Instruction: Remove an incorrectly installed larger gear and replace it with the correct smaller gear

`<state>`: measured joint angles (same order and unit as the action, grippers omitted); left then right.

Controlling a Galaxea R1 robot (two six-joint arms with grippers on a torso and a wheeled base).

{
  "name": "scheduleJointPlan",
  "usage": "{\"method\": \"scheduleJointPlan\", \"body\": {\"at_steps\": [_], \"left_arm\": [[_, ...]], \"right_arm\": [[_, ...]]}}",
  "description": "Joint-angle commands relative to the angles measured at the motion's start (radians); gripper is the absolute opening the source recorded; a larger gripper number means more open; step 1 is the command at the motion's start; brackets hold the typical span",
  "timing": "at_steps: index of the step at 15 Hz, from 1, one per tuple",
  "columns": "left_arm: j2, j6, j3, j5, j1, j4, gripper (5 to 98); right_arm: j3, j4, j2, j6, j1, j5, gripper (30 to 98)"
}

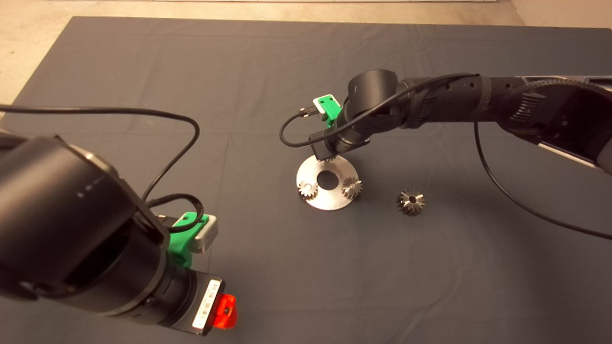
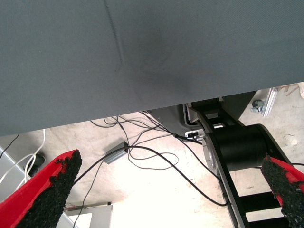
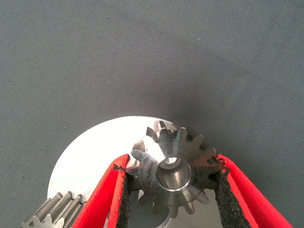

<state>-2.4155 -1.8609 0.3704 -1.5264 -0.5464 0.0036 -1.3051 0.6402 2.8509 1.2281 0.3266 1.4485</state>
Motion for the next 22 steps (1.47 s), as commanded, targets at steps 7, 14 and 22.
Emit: {"method": "scheduleJointPlan", "body": {"at_steps": [7, 14, 22], "left_arm": [[0.0, 0.002, -0.013, -0.132, -0.007, -0.02, 98.2], [0.0, 0.0, -0.013, -0.132, -0.007, -0.02, 98.2], [0.0, -0.001, -0.013, -0.132, -0.007, -0.02, 98.2]], "right_arm": [[0.009, 0.006, 0.029, 0.004, 0.017, 0.014, 40.3], [0.025, 0.004, 0.02, 0.005, 0.026, 0.016, 40.3], [0.064, 0.004, -0.006, 0.005, 0.031, 0.021, 40.3]]}}
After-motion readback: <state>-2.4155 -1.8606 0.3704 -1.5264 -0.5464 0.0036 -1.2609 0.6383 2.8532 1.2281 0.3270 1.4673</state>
